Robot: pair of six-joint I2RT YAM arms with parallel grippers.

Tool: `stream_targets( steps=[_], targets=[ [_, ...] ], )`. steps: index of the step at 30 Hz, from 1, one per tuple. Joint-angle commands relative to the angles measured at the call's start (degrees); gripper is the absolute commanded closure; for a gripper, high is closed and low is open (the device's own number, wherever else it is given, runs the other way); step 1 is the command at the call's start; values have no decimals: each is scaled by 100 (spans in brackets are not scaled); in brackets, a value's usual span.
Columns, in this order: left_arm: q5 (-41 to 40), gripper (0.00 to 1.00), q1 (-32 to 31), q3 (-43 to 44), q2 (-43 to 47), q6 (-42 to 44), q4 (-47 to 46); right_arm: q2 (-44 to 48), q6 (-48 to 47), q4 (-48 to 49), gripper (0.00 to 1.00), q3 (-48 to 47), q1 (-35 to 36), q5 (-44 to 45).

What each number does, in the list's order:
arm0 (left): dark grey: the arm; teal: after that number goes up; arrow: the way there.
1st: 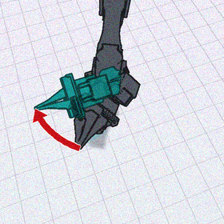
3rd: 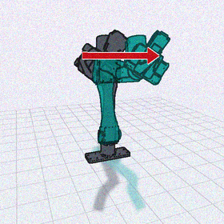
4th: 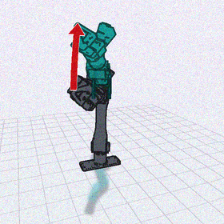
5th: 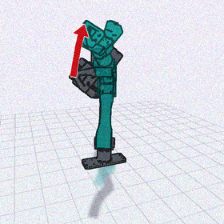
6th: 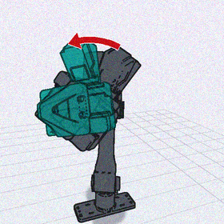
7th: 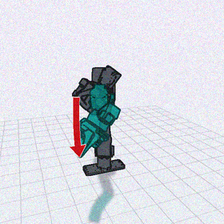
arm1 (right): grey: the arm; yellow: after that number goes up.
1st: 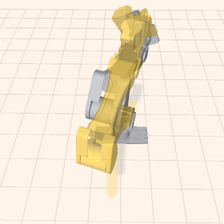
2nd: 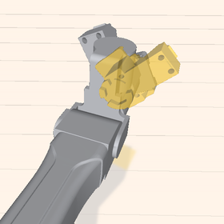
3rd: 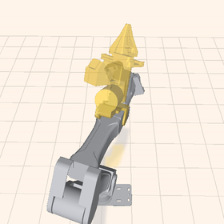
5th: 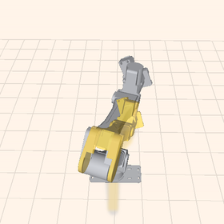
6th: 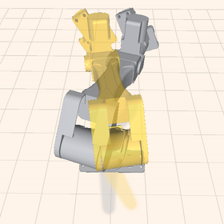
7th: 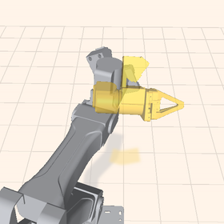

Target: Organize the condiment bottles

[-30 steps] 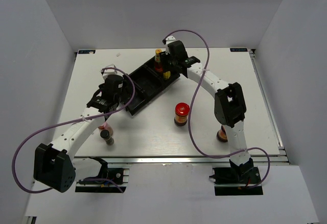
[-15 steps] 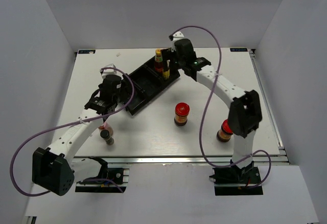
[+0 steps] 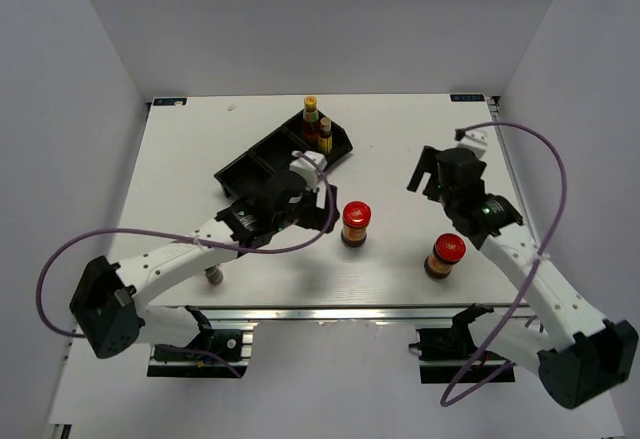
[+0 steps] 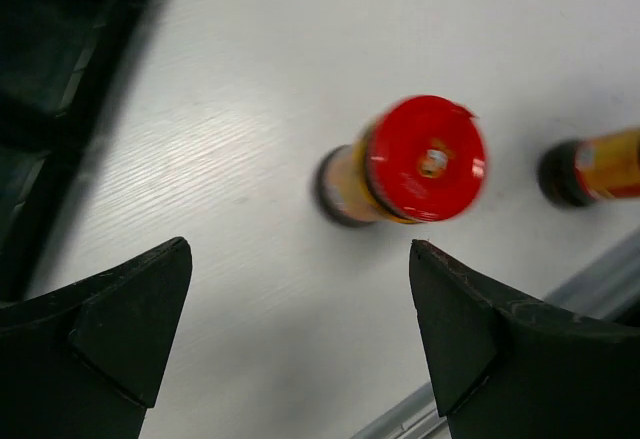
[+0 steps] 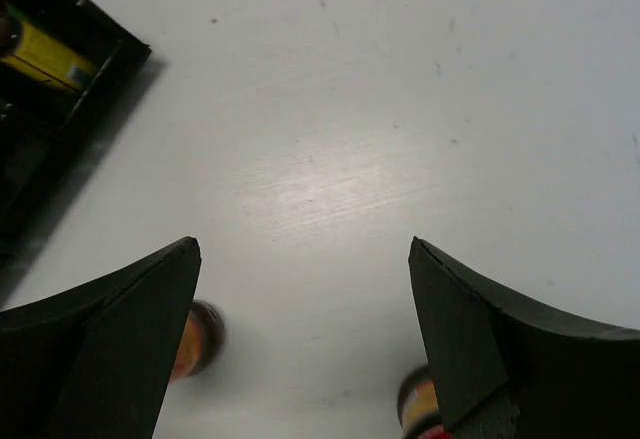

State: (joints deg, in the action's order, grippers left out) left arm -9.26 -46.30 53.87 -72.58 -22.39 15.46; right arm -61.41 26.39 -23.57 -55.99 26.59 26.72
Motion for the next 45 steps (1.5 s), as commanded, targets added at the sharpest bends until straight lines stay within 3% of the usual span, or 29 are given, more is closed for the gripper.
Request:
stream_targets(
  steps=[1,8,20,35,38,45],
  targets=[
    [100,2,-518,509,-421,612,-256,646,507,-463,11,228,-171,561],
    [-50,2,-757,1037,-1399,780,-106,1526,305,-692,11,510,-321,685],
    [223,2,-766,1486,-2199,886,-219,1351,209,-666,11,615,-347,369],
    [-349,2,-766,2058,-2692,903,-52,1465,112,-587,11,765,-356,536],
    [-296,7,-766,1996,-2630,886,-140,1430,85,-552,11,773,-365,510],
    [-427,40,-766,1970,-2542,851,-254,1421,59,-526,11,817,-365,518]
  ],
)
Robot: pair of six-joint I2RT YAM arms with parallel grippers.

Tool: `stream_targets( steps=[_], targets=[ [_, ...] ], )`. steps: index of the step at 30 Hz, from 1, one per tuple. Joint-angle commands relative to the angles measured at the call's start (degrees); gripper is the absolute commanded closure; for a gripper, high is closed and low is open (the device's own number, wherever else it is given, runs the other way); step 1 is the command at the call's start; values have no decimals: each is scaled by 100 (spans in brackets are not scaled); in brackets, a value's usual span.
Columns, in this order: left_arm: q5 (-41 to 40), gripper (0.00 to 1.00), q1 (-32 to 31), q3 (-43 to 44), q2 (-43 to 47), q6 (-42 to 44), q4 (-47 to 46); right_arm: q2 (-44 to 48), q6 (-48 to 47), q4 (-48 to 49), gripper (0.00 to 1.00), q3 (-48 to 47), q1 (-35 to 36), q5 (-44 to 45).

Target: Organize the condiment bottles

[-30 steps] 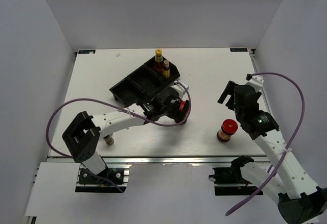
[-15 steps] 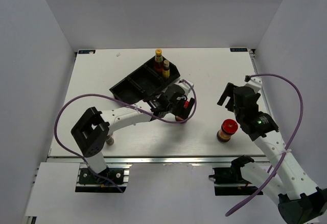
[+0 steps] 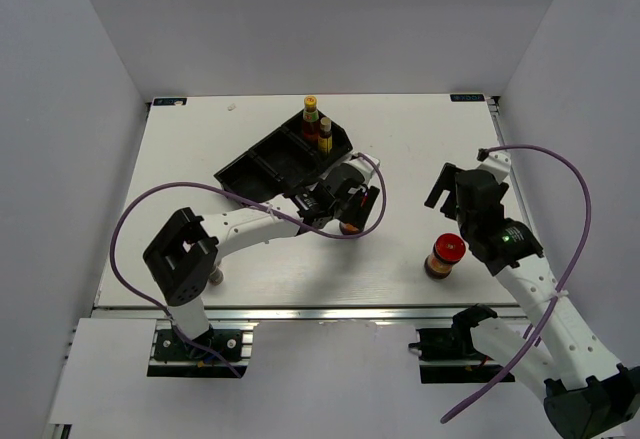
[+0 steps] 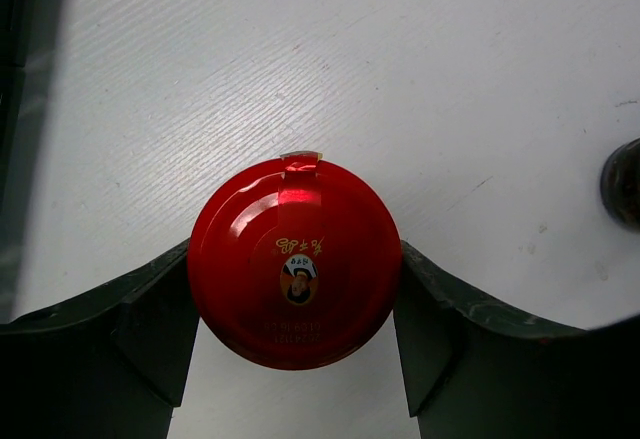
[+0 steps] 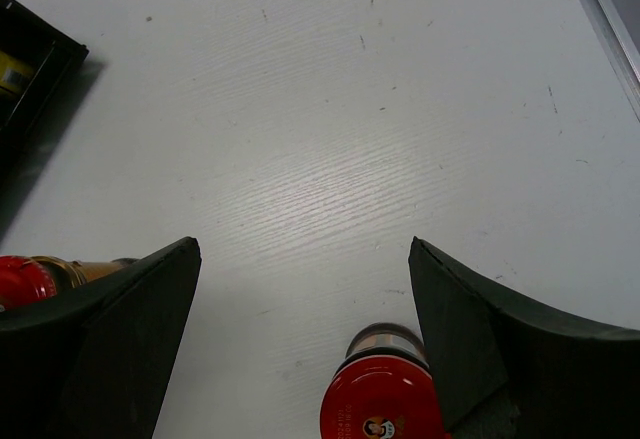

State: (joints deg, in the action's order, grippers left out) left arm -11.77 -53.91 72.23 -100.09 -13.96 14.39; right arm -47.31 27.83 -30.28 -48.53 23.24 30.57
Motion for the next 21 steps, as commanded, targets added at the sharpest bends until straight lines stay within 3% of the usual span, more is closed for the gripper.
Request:
stream_targets(
  steps=[1,7,13,21],
  targets=[
    [-211,45,-5,151,218,16,-130,11,-85,145,11,72,-22,134],
    [-808,59,12,169,543,-54,-121,2,-112,163,11,81,-22,99],
    [-941,59,363,634,684,-125,248,20,-129,224,11,204,-31,116],
    [-731,62,1461,696,1018,-64,-7,20,-129,374,11,309,-22,195]
  ],
)
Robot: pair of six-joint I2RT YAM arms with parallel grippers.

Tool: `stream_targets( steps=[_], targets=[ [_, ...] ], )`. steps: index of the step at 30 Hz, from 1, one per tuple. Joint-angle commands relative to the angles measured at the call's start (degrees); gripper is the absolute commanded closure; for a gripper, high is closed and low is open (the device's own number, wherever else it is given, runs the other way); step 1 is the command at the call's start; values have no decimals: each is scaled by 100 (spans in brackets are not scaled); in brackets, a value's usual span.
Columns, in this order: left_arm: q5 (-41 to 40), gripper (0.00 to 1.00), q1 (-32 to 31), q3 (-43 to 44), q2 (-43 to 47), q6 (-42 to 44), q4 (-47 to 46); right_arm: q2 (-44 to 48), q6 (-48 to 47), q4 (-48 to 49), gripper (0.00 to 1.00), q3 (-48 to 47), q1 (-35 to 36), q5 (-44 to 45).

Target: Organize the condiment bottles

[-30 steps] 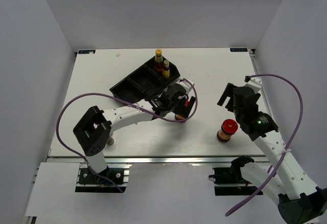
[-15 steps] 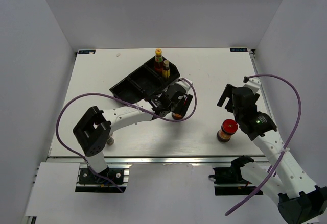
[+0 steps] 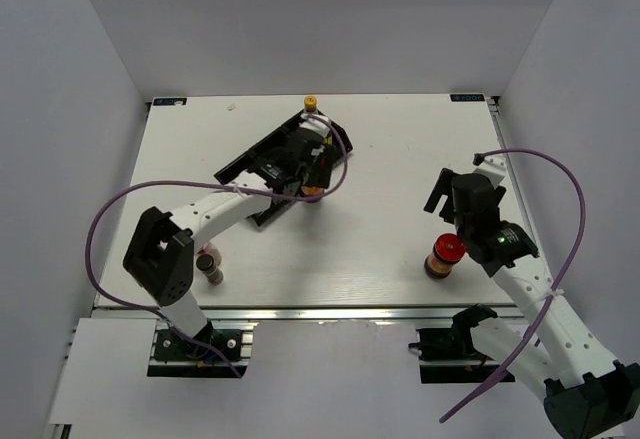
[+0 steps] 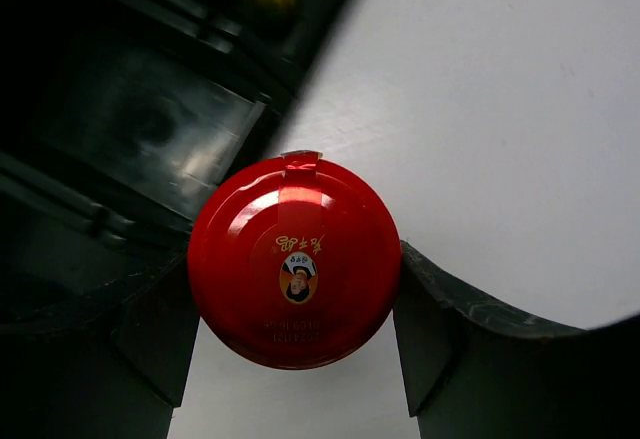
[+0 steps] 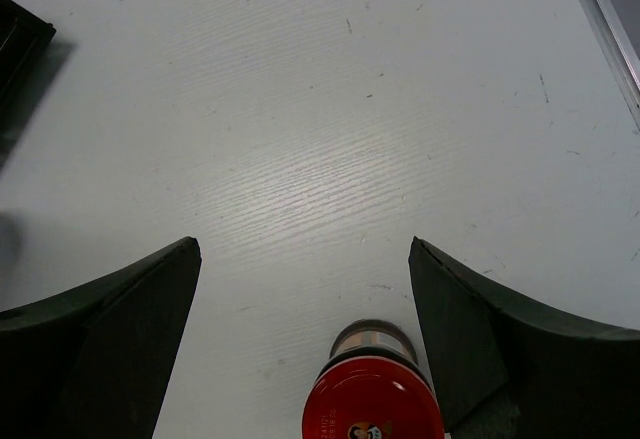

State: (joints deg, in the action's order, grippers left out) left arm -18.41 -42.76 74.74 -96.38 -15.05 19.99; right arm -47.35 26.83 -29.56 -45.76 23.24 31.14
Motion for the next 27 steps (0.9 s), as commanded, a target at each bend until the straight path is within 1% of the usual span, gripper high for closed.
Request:
stream_targets(
  steps=[1,6,10,15,17,19,23,27],
  targets=[
    [-14,62,426,506,673,63,-592,16,-37,302,11,32,-30,156],
    [-136,61,637,585,734,476,-847,-107,-46,311,11,49,-22,209],
    [-110,61,1058,638,673,485,-1022,-160,-55,320,11,76,-22,270],
    [-153,61,1340,725,419,556,-1296,-213,-116,381,11,128,-22,323],
    [-40,61,1498,822,304,521,-1226,-265,-116,355,11,111,-22,367],
    [196,61,1621,823,172,503,-1356,-318,-108,337,11,102,-22,402],
    [400,60,1719,761,-38,520,-1568,-380,-116,337,11,76,-22,446],
    [365,60,1754,779,-249,538,-1770,-424,-152,363,11,85,-22,481]
  ],
)
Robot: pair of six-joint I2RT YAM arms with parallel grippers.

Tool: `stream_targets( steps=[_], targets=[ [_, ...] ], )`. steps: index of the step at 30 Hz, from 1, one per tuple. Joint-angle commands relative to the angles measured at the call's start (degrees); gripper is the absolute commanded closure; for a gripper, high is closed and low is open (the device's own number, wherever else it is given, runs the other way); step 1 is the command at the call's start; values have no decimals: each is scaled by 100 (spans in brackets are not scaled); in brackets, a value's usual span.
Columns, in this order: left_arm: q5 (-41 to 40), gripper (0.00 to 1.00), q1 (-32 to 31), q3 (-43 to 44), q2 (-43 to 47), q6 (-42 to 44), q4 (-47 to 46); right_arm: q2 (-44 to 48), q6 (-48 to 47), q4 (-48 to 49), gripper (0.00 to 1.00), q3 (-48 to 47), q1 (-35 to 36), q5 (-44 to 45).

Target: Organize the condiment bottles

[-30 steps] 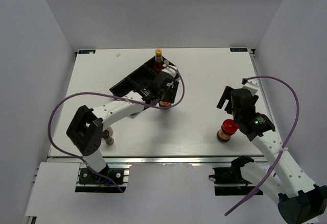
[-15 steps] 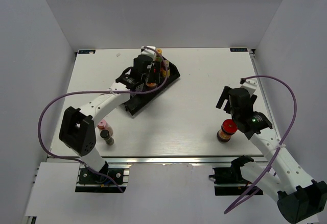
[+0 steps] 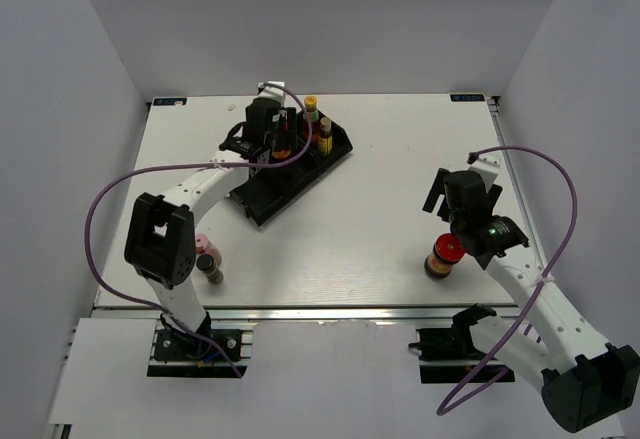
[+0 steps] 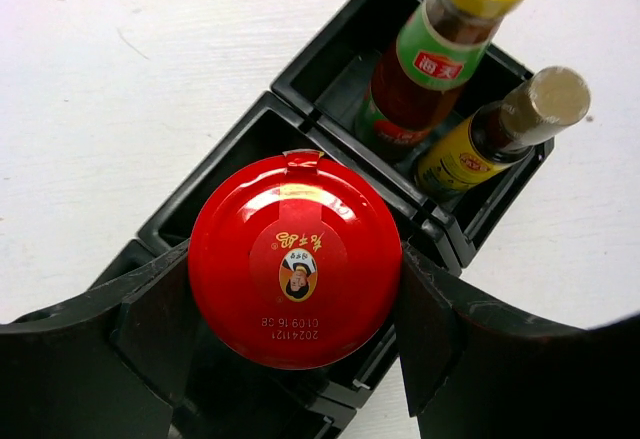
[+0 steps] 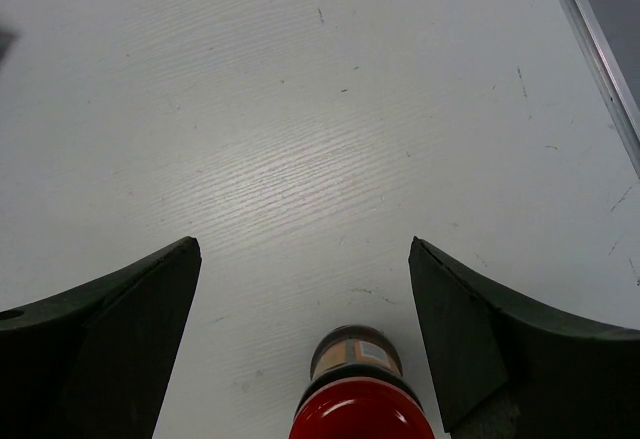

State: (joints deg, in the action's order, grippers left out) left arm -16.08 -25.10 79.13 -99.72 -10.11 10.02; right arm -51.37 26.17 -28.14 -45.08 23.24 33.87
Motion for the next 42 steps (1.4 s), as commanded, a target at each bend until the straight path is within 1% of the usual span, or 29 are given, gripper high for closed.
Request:
stream_targets(
  steps=[1,4,5,9,13,19,20,23,24,25,26,27,28,30,32,38,42],
  targets=[
    [122,60,-3,383,32,44,-817,-57,-77,221,11,8,-30,208],
    [-53,60,14,462,-179,61,-888,-83,-95,204,11,-9,-31,191],
    [-262,60,14,480,-266,53,-905,-92,-86,204,11,-10,-39,182],
    [-641,59,14,586,-548,132,-958,-92,-156,151,11,-27,-31,85],
    [-765,58,14,673,-803,97,-958,-127,-130,-183,11,-150,-31,-274],
    [-950,55,14,683,-935,-70,-967,65,-113,-508,11,-19,-31,-539],
    [-985,47,14,682,-944,-70,-958,101,-69,-560,11,-18,-31,-539],
    [-1011,46,14,700,-935,-61,-949,215,19,-745,11,-9,-31,-592],
    [-1020,41,14,726,-935,-61,-915,242,28,-789,11,-36,-31,-627],
    [-994,40,14,752,-900,-96,-827,259,46,-903,11,-53,-31,-688],
    [-994,32,14,735,-874,-105,-809,260,54,-973,11,-71,-31,-706],
    [-977,17,14,718,-847,-114,-800,251,63,-1052,11,-106,-31,-723],
    [-968,16,14,648,-778,-105,-817,216,81,-1210,11,-150,-31,-776],
    [-985,9,14,586,-707,-132,-826,172,186,-1351,11,-185,-31,-820],
    [-1055,2,14,559,-637,-140,-800,163,186,-1361,11,-194,-31,-1075],
    [-985,2,14,577,-478,-114,-686,154,625,-1949,11,-466,-31,-987],
    [-775,2,14,586,-294,-166,-607,172,731,-2090,11,-370,-30,-1048]
  ],
)
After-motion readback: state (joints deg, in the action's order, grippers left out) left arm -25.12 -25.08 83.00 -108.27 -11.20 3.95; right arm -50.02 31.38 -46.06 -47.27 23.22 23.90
